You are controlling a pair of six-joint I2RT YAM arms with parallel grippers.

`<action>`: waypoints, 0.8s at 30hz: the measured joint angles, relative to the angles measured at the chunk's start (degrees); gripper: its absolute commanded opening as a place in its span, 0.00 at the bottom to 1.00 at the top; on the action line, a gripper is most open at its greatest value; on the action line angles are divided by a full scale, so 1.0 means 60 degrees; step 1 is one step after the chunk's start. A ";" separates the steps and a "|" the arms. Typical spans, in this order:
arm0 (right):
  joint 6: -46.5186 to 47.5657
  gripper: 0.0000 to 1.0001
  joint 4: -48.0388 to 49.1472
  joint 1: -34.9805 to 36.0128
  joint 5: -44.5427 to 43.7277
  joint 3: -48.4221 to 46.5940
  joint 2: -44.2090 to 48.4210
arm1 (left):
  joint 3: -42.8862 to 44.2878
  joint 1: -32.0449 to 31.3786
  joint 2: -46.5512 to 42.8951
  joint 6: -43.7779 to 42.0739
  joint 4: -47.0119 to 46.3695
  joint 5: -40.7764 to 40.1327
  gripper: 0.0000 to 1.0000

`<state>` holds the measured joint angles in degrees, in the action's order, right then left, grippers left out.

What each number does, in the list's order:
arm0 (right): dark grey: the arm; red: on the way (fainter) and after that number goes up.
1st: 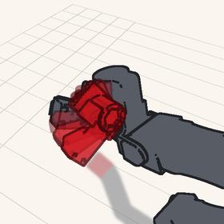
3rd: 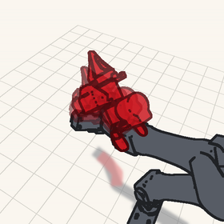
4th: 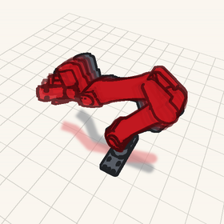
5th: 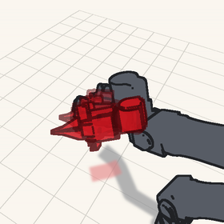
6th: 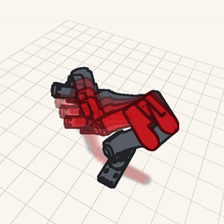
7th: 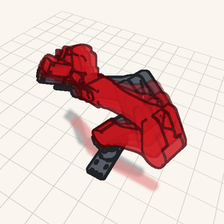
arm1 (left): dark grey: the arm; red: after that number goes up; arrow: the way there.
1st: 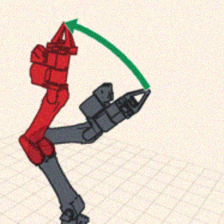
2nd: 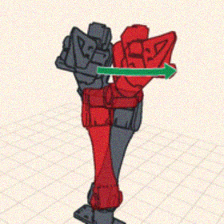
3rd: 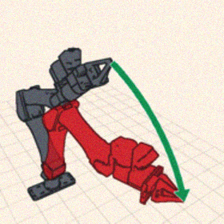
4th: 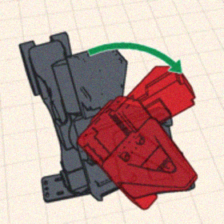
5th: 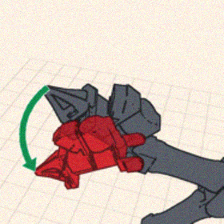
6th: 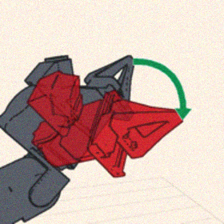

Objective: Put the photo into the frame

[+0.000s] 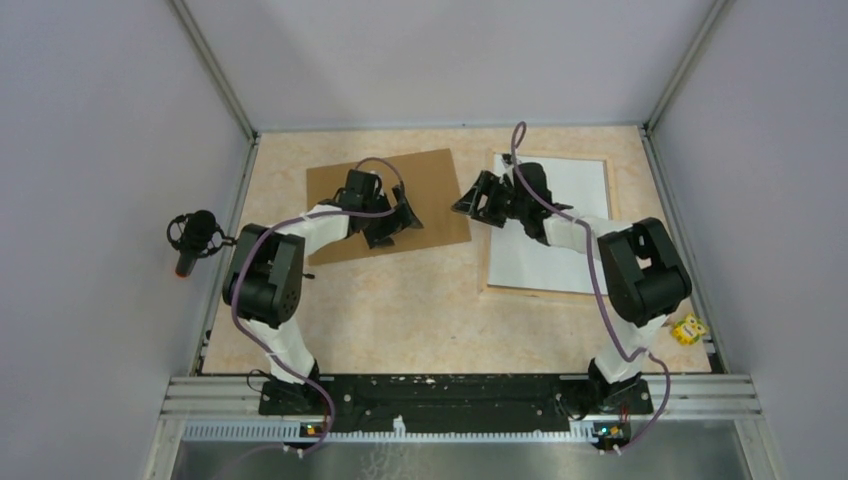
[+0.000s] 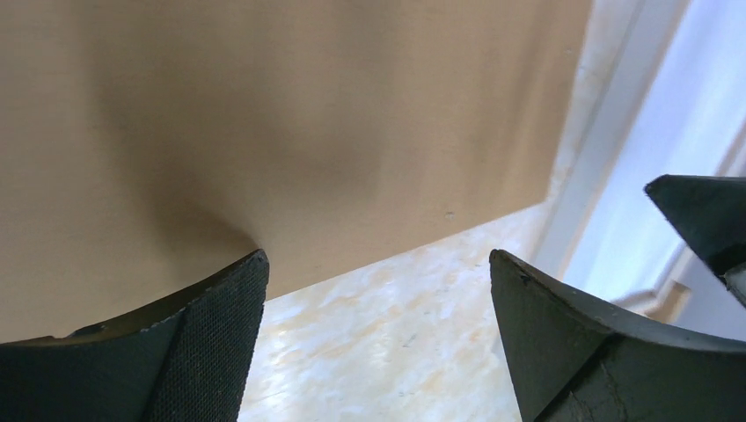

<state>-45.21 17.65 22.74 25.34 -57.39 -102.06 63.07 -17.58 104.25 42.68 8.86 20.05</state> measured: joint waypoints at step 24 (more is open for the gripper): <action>0.2135 0.77 -0.3362 0.1075 -0.2295 -0.2419 -0.1887 | -0.0113 0.1049 -0.0335 0.0408 0.0725 -0.1756 0.98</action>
<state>-32.40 -2.52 29.19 11.57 -71.90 -113.38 62.39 -11.29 102.24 45.12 13.21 9.52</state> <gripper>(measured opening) 0.774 0.979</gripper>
